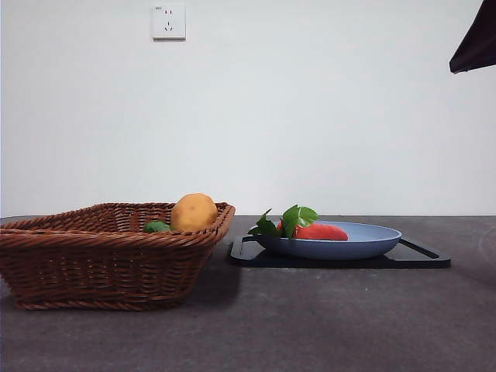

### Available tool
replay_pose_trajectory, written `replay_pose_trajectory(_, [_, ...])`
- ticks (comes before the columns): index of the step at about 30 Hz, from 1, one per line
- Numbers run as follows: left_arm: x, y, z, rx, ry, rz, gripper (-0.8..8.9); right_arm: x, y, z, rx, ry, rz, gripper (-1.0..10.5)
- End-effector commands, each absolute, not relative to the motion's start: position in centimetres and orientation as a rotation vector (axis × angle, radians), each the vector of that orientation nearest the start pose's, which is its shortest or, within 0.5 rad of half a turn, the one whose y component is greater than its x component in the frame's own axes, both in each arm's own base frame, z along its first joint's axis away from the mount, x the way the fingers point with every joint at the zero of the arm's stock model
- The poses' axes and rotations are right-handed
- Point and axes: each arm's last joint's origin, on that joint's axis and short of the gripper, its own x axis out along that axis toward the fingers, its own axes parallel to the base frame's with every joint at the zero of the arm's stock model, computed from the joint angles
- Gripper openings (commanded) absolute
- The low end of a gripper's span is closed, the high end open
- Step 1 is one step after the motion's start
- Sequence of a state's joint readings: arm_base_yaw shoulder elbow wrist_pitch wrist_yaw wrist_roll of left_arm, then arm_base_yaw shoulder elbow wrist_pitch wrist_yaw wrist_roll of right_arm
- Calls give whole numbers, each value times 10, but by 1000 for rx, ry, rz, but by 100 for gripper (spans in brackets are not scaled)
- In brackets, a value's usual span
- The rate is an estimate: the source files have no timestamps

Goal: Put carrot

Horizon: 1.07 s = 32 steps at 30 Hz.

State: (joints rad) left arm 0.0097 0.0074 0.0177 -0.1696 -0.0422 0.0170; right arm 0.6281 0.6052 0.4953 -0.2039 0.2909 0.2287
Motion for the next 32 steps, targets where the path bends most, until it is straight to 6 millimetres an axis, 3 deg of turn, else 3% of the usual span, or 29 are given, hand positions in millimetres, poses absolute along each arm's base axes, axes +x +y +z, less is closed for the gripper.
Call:
replay_pose_trajectory(1, [96,2,150,18,158,56,8,121,79,261,104,306,303,3])
replay_pose_trajectory(8, [96,2,150,18,157,56,8,121,79,260,85,307,305,4])
replay_pose_trajectory(11, [96,2,150,18,158,56,8,113,64,267,-24,236,205,4])
replay_pose_trajectory(17, [96,2,150,18,156,56,8,95,30,270,48,126,95,4])
replay_pose_trajectory(24, [96,2,150,18,156,56,8,93,6,227,86,55,47,4])
replay_pose_trajectory(32, [96,2,150,18,156,56,8,95,-1,171,89,97,61,4])
